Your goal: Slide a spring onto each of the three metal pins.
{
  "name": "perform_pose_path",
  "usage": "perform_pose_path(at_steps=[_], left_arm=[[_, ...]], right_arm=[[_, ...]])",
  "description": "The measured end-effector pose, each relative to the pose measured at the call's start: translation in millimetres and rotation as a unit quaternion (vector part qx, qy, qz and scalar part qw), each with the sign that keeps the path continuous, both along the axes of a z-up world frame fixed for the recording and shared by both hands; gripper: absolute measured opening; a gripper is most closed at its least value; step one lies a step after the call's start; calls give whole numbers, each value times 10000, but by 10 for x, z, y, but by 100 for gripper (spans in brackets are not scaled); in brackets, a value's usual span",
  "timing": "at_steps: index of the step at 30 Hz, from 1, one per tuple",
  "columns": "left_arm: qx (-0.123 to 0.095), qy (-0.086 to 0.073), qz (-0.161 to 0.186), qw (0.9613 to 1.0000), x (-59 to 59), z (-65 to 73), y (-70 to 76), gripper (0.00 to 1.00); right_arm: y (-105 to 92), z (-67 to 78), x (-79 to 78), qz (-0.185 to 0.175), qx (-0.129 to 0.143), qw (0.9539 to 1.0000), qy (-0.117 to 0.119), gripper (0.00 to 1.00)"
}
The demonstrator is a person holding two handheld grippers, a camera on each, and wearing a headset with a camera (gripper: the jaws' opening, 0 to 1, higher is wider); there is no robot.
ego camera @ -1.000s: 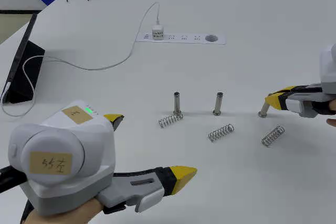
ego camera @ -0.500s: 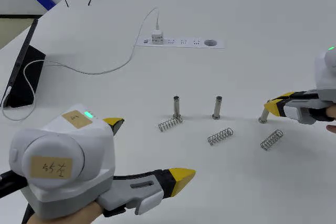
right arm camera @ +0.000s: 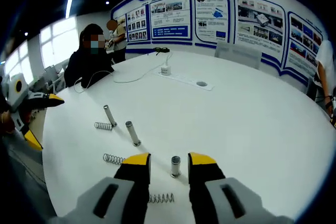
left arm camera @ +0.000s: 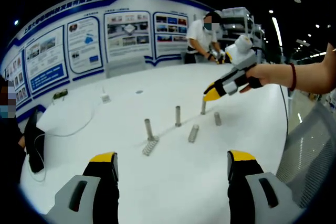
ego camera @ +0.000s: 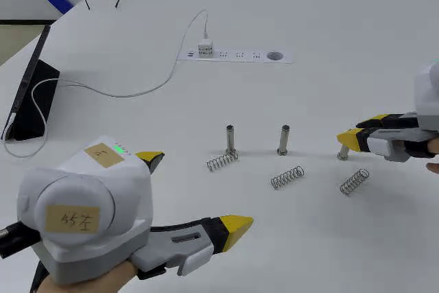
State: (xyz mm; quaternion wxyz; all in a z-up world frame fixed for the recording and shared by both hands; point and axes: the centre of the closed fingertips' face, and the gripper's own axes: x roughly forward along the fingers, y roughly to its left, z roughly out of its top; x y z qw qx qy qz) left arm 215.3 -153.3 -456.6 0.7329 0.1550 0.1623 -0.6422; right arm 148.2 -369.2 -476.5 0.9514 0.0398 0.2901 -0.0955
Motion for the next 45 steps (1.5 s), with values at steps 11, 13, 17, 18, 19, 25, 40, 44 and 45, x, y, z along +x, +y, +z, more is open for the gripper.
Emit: perform_pose_path(at_steps=[11,13,17,18,19,25,40,44,45], left_arm=[[171,-51,-43,9998,83,-46,-3,76],[244,-198,-244,9992,81,-78,-33,73],[424,-297,-401,9979,121,-158,-57,71],[441,-350,-432,9975,143,-171,-67,70],[445,-361,-457,9973,154,-182,-76,70],[687,-486,-716,9939,259,-334,-127,62],[471,-410,-893,9940,535,-481,-416,43],[502,-403,-995,9929,568,-543,-486,37],[516,-411,-1024,9926,571,-556,-501,36]], right_arm=[[257,246,-94,220,106,9983,-527,42],[316,285,-109,331,86,9976,-598,44],[423,304,-162,514,65,9971,-557,50],[458,311,-179,570,62,9967,-574,51],[483,311,-192,615,58,9964,-574,52],[630,258,-270,827,76,9951,-528,56],[846,165,-311,1008,309,9925,-616,61],[865,139,-302,984,365,9925,-635,60],[872,136,-298,978,389,9923,-649,60]])
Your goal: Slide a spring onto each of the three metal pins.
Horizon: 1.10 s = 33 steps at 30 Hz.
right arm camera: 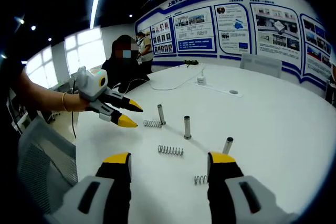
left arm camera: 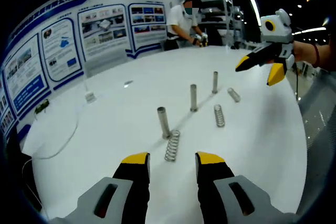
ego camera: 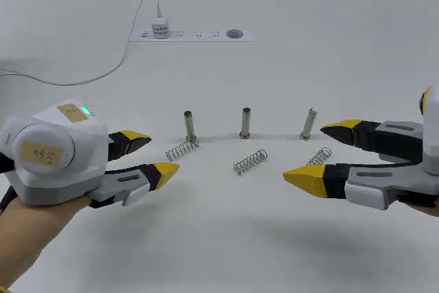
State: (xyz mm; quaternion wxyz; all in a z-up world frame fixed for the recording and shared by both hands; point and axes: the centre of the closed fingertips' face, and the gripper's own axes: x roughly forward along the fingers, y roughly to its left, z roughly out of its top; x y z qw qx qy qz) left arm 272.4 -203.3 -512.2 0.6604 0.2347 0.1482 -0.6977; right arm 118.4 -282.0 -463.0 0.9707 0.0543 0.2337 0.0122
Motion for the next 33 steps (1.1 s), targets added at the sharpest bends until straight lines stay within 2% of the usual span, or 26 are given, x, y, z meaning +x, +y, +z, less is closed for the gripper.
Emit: perform_pose_path(at_steps=[2,4,8,10,13,24,30,33], left_arm=[[0,28,-35,10000,12,-24,-37,33],[-53,151,-55,9999,18,-40,-79,31],[25,122,-128,9998,51,-95,-131,29],[9,262,-126,9996,50,-105,-153,29],[58,192,-186,9996,52,-133,-170,26],[209,282,-351,9988,63,-202,-187,18],[233,348,-507,9978,16,-222,-204,15],[313,337,-550,9974,12,-254,-210,14]], right_arm=[[16,-6,12,-34,78,10000,-38,60],[26,-14,24,-58,122,9999,-61,60],[29,-17,40,-123,178,9997,-100,60],[33,-16,47,-145,200,9996,-119,60],[46,-26,53,-150,226,9996,-118,60],[12,-57,50,-290,321,9990,-117,60],[28,-75,46,-291,351,9989,-93,59],[28,-79,44,-298,347,9989,-78,59]])
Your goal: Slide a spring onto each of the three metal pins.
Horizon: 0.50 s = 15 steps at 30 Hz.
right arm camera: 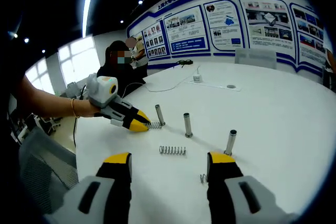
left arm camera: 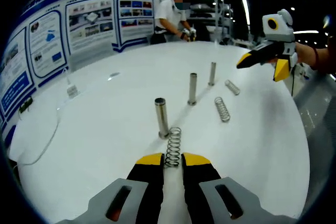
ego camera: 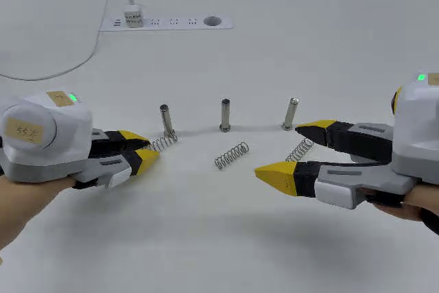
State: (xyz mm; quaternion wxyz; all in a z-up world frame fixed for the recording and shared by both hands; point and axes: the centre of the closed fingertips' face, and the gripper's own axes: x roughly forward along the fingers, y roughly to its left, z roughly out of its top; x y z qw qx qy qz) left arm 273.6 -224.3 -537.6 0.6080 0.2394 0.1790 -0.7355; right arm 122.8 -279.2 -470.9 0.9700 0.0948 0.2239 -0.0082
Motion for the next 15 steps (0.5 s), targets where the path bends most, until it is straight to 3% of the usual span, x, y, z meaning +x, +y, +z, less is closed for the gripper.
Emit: perform_pose_path(at_steps=[8,12,15], left_arm=[[40,52,-106,9999,-17,3,-2,11],[49,-8,-108,9999,-5,3,8,10],[52,-58,-124,9999,-6,4,20,10]], right_arm=[[-33,27,-10,-58,-18,10000,-19,58],[-24,30,-10,-14,-110,9999,-12,56],[-10,16,-9,-23,-22,10000,25,56]])
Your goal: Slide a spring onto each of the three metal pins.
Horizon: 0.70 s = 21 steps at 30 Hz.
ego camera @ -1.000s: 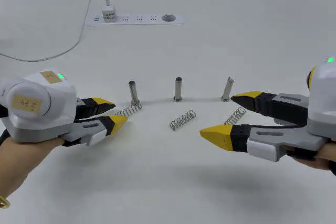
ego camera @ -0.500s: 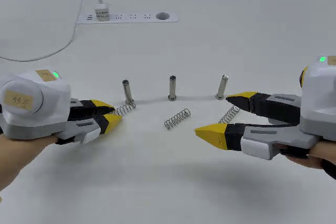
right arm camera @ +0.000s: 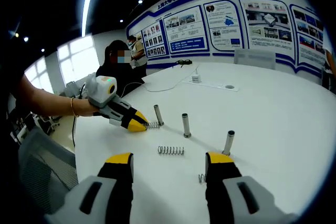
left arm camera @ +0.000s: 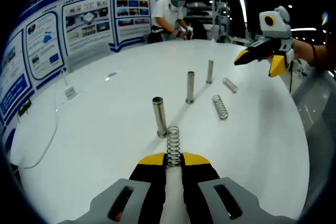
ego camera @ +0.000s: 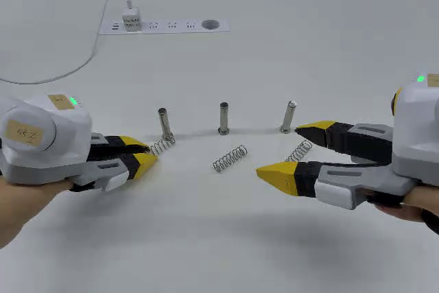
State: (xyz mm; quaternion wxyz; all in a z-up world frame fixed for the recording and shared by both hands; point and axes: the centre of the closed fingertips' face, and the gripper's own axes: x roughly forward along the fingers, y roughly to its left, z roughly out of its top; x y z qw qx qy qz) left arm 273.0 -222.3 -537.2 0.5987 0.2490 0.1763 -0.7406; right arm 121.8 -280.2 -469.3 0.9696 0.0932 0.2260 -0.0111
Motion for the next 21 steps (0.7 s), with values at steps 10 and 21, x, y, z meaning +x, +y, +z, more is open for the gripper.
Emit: perform_pose_path(at_steps=[10,21], left_arm=[[-116,117,29,9999,-116,114,134,10],[-690,357,264,9966,-291,422,176,10]], right_arm=[[36,65,36,-24,154,9998,-153,55],[106,200,154,-53,560,9972,-495,52]])
